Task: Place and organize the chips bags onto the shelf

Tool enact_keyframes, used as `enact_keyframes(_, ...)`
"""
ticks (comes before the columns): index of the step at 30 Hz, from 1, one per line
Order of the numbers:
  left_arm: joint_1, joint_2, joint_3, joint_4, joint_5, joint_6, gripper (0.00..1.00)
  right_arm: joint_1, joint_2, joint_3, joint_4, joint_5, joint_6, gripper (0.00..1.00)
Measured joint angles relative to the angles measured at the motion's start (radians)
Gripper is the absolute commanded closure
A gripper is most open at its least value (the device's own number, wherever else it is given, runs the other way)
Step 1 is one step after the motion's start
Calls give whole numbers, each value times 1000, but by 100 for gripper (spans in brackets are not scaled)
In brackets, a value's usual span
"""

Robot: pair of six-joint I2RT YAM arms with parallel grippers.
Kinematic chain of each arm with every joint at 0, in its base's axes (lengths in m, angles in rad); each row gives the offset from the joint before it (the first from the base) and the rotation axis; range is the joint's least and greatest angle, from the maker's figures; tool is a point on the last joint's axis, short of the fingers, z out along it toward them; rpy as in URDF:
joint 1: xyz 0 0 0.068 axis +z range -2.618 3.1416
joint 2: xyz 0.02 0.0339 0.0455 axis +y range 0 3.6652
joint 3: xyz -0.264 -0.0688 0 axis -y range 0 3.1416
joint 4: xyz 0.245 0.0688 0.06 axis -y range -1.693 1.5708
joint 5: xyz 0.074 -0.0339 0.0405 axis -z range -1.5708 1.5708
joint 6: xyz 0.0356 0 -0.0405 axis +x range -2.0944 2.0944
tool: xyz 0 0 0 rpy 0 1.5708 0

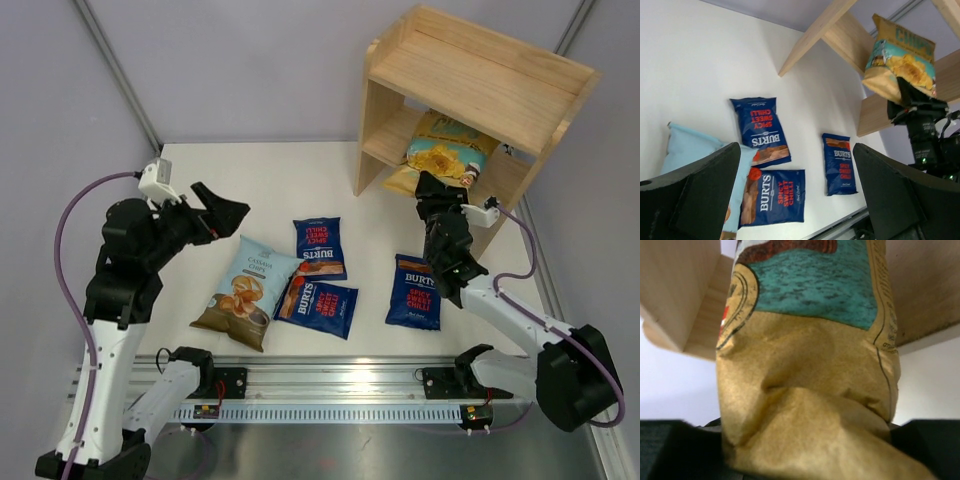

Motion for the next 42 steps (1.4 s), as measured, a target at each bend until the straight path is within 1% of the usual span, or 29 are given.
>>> enact_keyframes(7, 0, -81, 3, -134, -68, 89, 1, -55, 222, 110, 60, 47, 48, 80)
enact_keyframes(15, 0, -87, 2, -181, -84, 133, 1, -57, 447, 302, 51, 57, 175, 78)
enact_keyframes(24, 0, -89, -8, -190, -98, 153, 1, -56, 582, 450, -16, 67, 306, 75)
enact_keyframes(25, 0, -89, -10, -191, -101, 155, 1, -55, 592, 467, -29, 67, 315, 73)
enact_keyframes(29, 0, -87, -14, -198, -110, 162, 1, -45, 604, 514, -107, 68, 350, 51)
enact_keyframes(32, 0, -87, -14, -211, -118, 168, 1, -39, 603, 537, -177, 64, 380, 46)
enact_keyframes(33, 0, -87, -14, -214, -121, 171, 1, -37, 603, 544, -196, 64, 394, 38)
enact_keyframes(36, 0, -87, -14, -219, -128, 179, 1, -35, 585, 570, -274, 43, 425, 29)
enact_keyframes(39, 0, -83, -14, -224, -131, 184, 1, -35, 560, 581, -344, 22, 453, 25)
enact_keyframes(42, 0, -71, -13, -236, -132, 185, 1, -35, 537, 589, -403, 4, 480, 17)
